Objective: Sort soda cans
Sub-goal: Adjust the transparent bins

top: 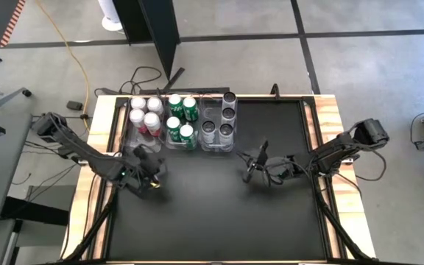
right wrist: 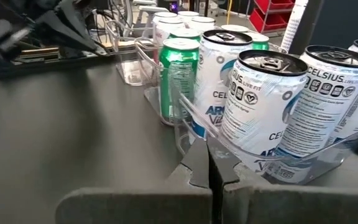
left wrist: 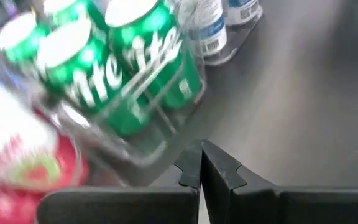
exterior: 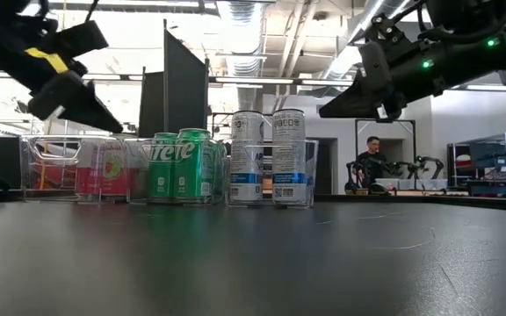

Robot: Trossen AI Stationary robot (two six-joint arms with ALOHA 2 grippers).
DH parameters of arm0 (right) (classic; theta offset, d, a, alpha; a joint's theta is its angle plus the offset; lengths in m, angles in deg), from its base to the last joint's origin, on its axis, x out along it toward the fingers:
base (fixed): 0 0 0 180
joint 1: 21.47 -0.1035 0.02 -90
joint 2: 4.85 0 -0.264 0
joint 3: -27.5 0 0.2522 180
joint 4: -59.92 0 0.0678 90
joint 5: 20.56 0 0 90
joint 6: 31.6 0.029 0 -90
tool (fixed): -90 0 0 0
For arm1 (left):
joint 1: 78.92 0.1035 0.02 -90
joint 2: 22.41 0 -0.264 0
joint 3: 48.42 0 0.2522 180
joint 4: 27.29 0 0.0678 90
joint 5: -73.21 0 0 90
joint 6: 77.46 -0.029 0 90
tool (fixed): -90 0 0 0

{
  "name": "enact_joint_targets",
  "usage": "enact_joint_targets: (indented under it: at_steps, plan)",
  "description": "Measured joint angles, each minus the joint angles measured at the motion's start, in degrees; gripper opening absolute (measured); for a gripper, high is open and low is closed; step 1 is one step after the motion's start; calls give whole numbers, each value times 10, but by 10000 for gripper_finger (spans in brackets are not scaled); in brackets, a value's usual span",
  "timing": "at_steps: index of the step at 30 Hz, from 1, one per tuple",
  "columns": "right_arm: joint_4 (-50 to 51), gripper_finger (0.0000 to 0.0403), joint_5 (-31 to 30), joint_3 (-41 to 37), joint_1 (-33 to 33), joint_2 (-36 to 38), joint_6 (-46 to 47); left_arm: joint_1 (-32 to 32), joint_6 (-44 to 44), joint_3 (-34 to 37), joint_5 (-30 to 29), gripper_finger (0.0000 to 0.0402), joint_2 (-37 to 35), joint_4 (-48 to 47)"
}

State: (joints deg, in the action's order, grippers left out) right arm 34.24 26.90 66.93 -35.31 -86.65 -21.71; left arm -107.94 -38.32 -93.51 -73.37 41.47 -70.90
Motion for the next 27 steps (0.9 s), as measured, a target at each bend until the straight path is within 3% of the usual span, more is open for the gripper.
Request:
enact_joint_targets:
  at_steps: [4,8,18,22,27]
  plan:
    - [-2,0,0,0,-10,0,1,28,-137,0,-7,8,2,41]
    - [-2,0,0,0,-16,0,1,57,-214,-6,-6,38,2,44]
    - [-2,0,0,0,-15,0,-3,134,-267,-11,25,148,2,45]
    - [-2,0,0,0,-14,0,-4,159,-303,-11,30,165,2,53]
    - [-2,0,0,0,-14,0,-4,195,-350,-12,78,169,2,67]
